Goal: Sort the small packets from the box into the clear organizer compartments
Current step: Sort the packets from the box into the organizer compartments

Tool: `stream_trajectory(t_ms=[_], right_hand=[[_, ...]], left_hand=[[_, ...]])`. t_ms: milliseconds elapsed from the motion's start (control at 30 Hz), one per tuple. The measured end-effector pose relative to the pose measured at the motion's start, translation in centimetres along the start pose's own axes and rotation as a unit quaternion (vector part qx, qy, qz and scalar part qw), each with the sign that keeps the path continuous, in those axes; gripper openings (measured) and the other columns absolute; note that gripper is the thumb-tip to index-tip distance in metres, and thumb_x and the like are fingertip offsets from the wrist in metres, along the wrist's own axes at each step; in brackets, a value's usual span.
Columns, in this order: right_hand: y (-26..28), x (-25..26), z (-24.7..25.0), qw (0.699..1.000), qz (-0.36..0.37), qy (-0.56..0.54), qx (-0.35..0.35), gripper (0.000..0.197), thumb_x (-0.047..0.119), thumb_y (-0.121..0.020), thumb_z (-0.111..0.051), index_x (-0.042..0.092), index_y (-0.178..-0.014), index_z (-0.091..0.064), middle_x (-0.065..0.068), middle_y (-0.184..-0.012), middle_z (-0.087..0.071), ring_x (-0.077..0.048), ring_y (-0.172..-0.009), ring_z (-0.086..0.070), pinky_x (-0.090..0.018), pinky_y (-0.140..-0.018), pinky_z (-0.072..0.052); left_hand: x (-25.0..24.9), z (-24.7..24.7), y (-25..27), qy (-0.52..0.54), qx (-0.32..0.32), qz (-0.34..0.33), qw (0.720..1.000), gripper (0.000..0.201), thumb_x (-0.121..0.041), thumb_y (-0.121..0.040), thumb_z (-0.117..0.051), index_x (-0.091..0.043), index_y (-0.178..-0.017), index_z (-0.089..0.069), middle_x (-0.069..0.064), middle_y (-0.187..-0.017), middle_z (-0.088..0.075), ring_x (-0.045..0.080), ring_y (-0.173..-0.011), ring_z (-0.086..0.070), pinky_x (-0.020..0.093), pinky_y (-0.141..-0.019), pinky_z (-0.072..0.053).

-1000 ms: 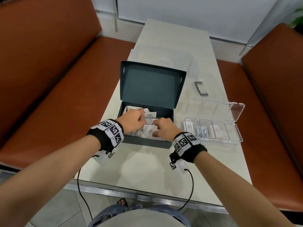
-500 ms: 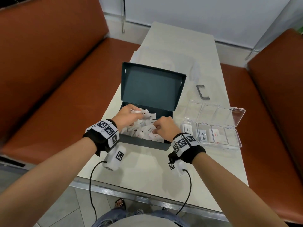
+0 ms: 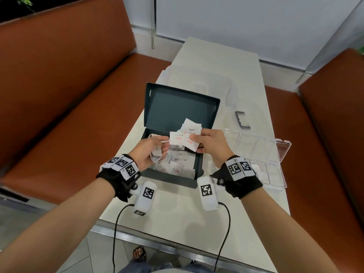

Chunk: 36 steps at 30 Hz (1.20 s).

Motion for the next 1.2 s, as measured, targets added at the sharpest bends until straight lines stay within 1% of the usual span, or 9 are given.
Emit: stream_trajectory(t_ms=[133,300,400,533,633,767,867,1067,1200], right_hand=[[0.5,0.1,-0.7,0.998,-0.019,-0.05,0.011,0.008,0.004,-0.088,-0.065,0.01,-0.084,-0.068,-0.006,-0.088,-0.073,-0.015,-0.072,-0.069,-0.024,-0.059,-0.055],[0.5,0.3,-0.9,0.996,-0.009,0.067,0.065,0.013,0.0,-0.087,-0.062,0.002,-0.097,-0.071,-0.013,-0.097,-0.073,-0.019,-0.08,-0.07,-0.032,-0.066,-0.06],[0.2,0.7,-0.6,0.976,0.003,0.197,0.09,0.017,0.002,-0.083,-0.063,-0.003,-0.098,-0.072,-0.021,-0.096,-0.072,-0.029,-0.084,-0.069,-0.043,-0.076,-0.057],[0.5,0.8,-0.4,0.959,0.019,0.26,0.107,0.017,0.009,-0.083,-0.067,-0.005,-0.093,-0.071,-0.023,-0.091,-0.071,-0.029,-0.077,-0.066,-0.041,-0.074,-0.055],[0.7,0.6,0.2,0.968,0.047,0.239,0.065,0.024,0.014,-0.081,-0.074,-0.006,-0.089,-0.065,-0.024,-0.086,-0.067,-0.023,-0.072,-0.058,-0.038,-0.068,-0.05],[1.1,0.1,1.7,0.982,0.036,0.184,-0.025,0.024,0.028,-0.082,-0.073,0.01,-0.091,-0.06,-0.005,-0.082,-0.064,-0.014,-0.074,-0.062,-0.032,-0.068,-0.053],[1.5,-0.6,1.8,0.988,0.001,0.155,-0.009,0.026,0.022,-0.08,-0.076,0.007,-0.094,-0.06,0.001,-0.068,-0.066,0.001,-0.051,-0.062,-0.019,-0.048,-0.051],[1.8,0.0,4.5,0.996,0.015,0.043,-0.082,0.011,0.008,-0.085,-0.069,0.004,-0.093,-0.063,-0.009,-0.075,-0.067,-0.015,-0.059,-0.063,-0.025,-0.054,-0.052],[2.3,0.6,3.6,1.0,0.027,-0.004,0.006,0.021,0.002,-0.084,-0.07,-0.001,-0.105,-0.066,-0.004,-0.061,-0.063,-0.011,-0.051,-0.058,-0.021,-0.053,-0.053]], left_hand=[[1.2,-3.1,0.5,0.071,0.04,0.048,0.996,0.047,-0.046,-0.098,-0.049,-0.005,-0.117,-0.062,0.014,-0.088,-0.068,0.016,-0.063,-0.062,0.024,-0.054,-0.055],[1.5,-5.8,1.4,0.067,0.16,0.12,0.978,0.072,-0.068,-0.087,-0.047,-0.005,-0.114,-0.069,0.021,-0.116,-0.066,0.033,-0.098,-0.065,0.04,-0.072,-0.058],[1.8,-6.6,2.2,0.011,0.223,0.146,0.964,0.063,-0.064,-0.086,-0.053,-0.008,-0.105,-0.076,0.024,-0.121,-0.065,0.038,-0.109,-0.065,0.047,-0.079,-0.059],[2.4,-7.0,2.6,-0.064,0.211,0.144,0.965,0.039,-0.04,-0.097,-0.053,-0.009,-0.118,-0.063,0.021,-0.12,-0.066,0.036,-0.11,-0.065,0.035,-0.069,-0.061],[2.2,-6.8,2.0,-0.073,0.164,0.099,0.979,0.027,-0.026,-0.101,-0.05,-0.004,-0.114,-0.059,0.023,-0.109,-0.07,0.033,-0.095,-0.071,0.027,-0.056,-0.058],[1.5,-6.9,1.1,-0.05,0.12,0.034,0.991,0.022,-0.019,-0.102,-0.048,-0.001,-0.107,-0.061,0.018,-0.092,-0.074,0.026,-0.074,-0.073,0.024,-0.051,-0.056],[1.3,-7.0,0.6,-0.037,0.114,0.015,0.993,0.023,-0.02,-0.101,-0.05,-0.004,-0.11,-0.063,0.016,-0.093,-0.074,0.025,-0.072,-0.072,0.028,-0.055,-0.058],[1.8,-7.3,0.4,-0.008,0.114,0.016,0.993,0.031,-0.019,-0.103,-0.045,0.004,-0.118,-0.057,0.025,-0.103,-0.07,0.032,-0.082,-0.07,0.034,-0.059,-0.057],[1.7,-7.1,0.2,-0.026,0.1,0.0,0.995,0.028,-0.021,-0.103,-0.045,-0.001,-0.116,-0.06,0.021,-0.103,-0.07,0.026,-0.076,-0.071,0.032,-0.059,-0.057]])
Point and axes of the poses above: each hand's wrist, its own y-axis away from the middle knuckle, its own z-axis out of the back of the hand, x = y × z, the point moved 6 cm from there along -y, towards the middle knuckle
